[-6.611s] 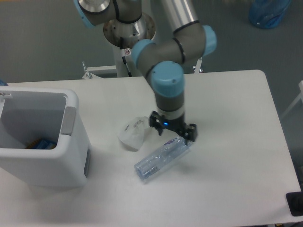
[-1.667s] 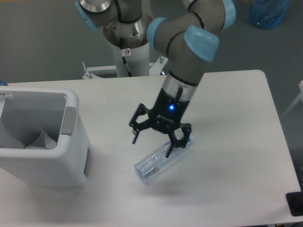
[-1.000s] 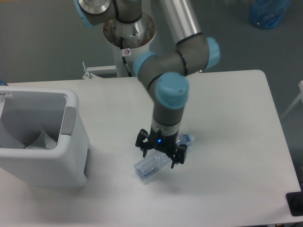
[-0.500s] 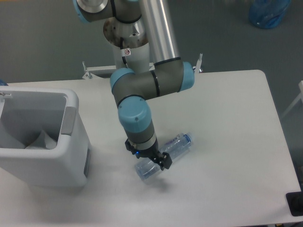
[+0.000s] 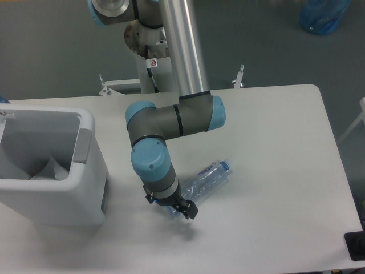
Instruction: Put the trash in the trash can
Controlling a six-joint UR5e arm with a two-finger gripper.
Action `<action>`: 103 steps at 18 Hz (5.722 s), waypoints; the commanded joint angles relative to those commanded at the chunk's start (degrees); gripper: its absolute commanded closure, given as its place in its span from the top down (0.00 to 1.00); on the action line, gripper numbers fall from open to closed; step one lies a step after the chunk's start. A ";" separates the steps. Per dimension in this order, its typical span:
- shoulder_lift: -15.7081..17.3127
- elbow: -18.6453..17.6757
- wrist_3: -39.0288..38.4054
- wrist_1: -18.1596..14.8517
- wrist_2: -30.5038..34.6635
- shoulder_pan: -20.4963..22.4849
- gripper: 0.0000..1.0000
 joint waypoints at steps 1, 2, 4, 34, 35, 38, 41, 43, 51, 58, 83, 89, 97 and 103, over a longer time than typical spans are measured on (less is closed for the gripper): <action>-0.09 0.09 -0.01 0.00 0.61 0.00 0.95; -0.18 0.18 -0.01 -0.09 1.14 0.00 0.90; -0.09 -0.09 0.08 -0.09 1.41 0.00 0.77; 13.88 15.99 -23.73 -0.26 -45.49 9.84 0.22; 13.89 17.22 -24.96 -0.26 -48.13 9.93 0.22; 14.24 22.39 -27.77 -0.26 -55.69 10.54 0.22; 14.15 25.40 -31.03 -0.26 -60.19 11.16 0.22; 14.41 25.31 -31.73 -0.26 -60.37 11.08 0.22; 16.61 23.82 -37.96 -0.26 -66.95 8.97 0.23; 18.63 18.46 -38.68 0.53 -67.76 4.14 0.26; 25.66 2.19 -21.72 4.22 -66.97 11.23 1.00; 19.00 8.34 -18.83 4.04 -66.18 17.13 1.00; 12.04 4.06 -8.11 3.60 -46.00 22.75 1.00; 12.30 3.60 3.59 -1.57 -33.06 24.08 1.00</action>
